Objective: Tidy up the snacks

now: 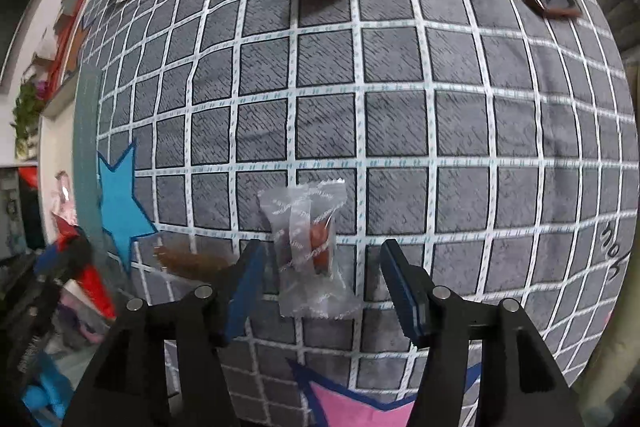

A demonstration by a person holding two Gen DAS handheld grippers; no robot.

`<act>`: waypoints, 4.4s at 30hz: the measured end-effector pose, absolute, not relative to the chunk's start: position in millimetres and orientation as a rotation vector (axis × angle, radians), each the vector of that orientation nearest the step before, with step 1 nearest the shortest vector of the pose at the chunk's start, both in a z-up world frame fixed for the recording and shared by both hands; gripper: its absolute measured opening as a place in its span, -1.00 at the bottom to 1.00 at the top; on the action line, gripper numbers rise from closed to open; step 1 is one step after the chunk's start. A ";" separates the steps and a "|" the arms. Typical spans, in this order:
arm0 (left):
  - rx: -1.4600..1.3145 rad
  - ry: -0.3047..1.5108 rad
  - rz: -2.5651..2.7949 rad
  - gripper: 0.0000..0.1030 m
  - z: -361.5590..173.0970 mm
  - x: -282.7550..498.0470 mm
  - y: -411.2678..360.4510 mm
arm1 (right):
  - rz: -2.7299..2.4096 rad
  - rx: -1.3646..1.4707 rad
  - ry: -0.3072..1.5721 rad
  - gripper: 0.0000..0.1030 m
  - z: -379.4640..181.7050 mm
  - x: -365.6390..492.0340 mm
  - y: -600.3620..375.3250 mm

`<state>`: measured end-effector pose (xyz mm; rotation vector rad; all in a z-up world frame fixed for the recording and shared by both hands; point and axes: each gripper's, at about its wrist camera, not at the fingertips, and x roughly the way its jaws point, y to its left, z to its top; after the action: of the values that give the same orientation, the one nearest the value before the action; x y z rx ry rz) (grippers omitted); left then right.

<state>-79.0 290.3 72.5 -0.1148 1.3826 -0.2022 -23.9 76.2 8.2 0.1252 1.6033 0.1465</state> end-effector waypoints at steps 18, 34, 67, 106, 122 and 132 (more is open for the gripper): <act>-0.203 1.304 0.009 -0.52 100.9 -67.8 367.6 | 0.346 0.091 1.535 -0.42 42.0 11.5 195.3; -0.184 1.326 0.258 0.40 89.5 -91.5 453.3 | 0.668 0.060 1.562 -0.35 44.6 26.4 363.1; 0.077 1.402 -0.008 0.99 187.0 -105.6 317.1 | 0.164 0.135 1.637 1.00 114.6 -85.0 105.4; 0.228 1.392 -0.013 0.99 201.2 -100.2 288.7 | 0.187 0.109 1.644 1.00 125.0 -88.8 118.2; 0.510 1.434 -0.275 0.99 68.3 -107.3 214.2 | -0.013 0.224 1.775 1.00 59.6 -110.6 56.0; 0.501 1.356 -0.214 1.00 7.0 -77.7 198.8 | -0.057 0.238 1.686 1.00 43.5 -51.5 16.1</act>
<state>-77.7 198.8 7.0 0.5005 1.3560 -0.2140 -51.5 16.1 43.5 0.2376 1.6863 -0.0571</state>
